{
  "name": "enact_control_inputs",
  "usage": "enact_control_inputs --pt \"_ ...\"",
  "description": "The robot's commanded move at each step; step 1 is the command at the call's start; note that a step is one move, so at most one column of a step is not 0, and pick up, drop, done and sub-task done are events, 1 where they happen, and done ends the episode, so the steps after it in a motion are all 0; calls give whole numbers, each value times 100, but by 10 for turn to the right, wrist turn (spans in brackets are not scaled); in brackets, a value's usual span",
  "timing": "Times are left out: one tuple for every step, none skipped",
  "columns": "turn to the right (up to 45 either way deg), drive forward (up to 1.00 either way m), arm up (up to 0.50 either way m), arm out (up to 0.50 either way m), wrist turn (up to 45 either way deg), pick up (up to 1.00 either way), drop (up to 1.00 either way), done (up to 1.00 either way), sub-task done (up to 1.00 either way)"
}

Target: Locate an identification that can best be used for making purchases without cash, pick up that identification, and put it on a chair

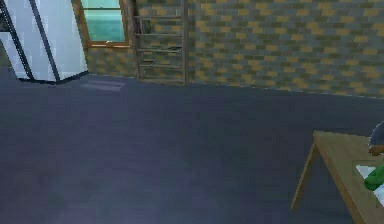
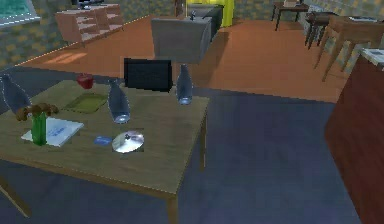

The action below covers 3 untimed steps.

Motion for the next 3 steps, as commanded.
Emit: enact_control_inputs --pt "120 0 0 0 0 0 0 0 0" --pt "0 45 0 0 0 0 0 0 0" --pt "-60 0 0 0 0 0 0 0 0"
